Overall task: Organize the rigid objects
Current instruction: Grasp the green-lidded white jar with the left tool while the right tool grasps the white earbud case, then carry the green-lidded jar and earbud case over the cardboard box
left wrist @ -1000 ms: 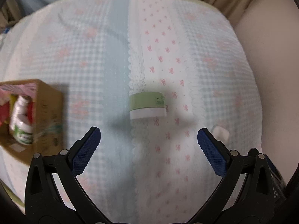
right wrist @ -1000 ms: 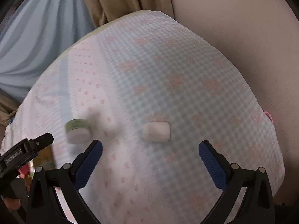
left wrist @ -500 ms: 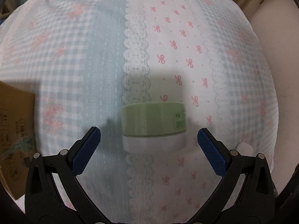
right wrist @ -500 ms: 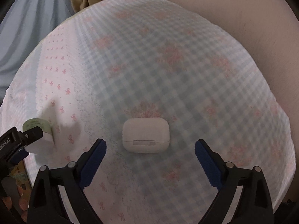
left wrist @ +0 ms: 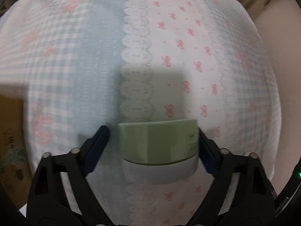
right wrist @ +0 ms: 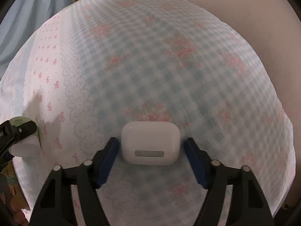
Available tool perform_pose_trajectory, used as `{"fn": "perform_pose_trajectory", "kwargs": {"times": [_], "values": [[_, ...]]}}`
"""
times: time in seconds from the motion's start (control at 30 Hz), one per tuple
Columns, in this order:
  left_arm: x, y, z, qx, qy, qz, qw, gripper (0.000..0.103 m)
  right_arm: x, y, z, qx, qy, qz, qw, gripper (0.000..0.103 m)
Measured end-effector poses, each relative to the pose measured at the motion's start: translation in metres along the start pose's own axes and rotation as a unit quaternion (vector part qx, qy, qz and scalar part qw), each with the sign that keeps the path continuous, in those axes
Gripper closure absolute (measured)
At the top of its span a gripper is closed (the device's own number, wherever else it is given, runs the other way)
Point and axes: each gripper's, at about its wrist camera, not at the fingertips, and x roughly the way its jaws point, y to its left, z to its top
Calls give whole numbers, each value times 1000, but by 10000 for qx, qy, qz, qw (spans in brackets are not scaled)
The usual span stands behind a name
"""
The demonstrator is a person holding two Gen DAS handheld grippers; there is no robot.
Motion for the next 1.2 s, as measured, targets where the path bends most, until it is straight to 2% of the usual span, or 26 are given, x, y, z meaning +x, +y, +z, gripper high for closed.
{"fn": "perform_pose_trajectory", "kwargs": {"times": [0.03, 0.23, 0.43, 0.73, 0.9, 1.2], "values": [[2, -3, 1, -7, 6, -138, 9999, 33, 0, 1, 1, -29, 1, -13, 10000, 46], [5, -11, 2, 63, -31, -68, 10000, 34, 2, 2, 4, -65, 17, 24, 10000, 47], [-1, -22, 1, 405, -124, 99, 9991, 34, -1, -1, 2, -49, 3, 113, 9999, 47], [-39, -24, -1, 464, -423, -14, 9980, 34, -33, -13, 9, 33, -251, 380, 9990, 47], [-84, -29, -4, 460, -743, -130, 9961, 34, -71, -17, 13, -9, -498, 560, 9972, 47], [-194, -29, -30, 427, -1461, -260, 9880, 34, -168, -14, 9, -381, -1113, 822, 9896, 47]]}}
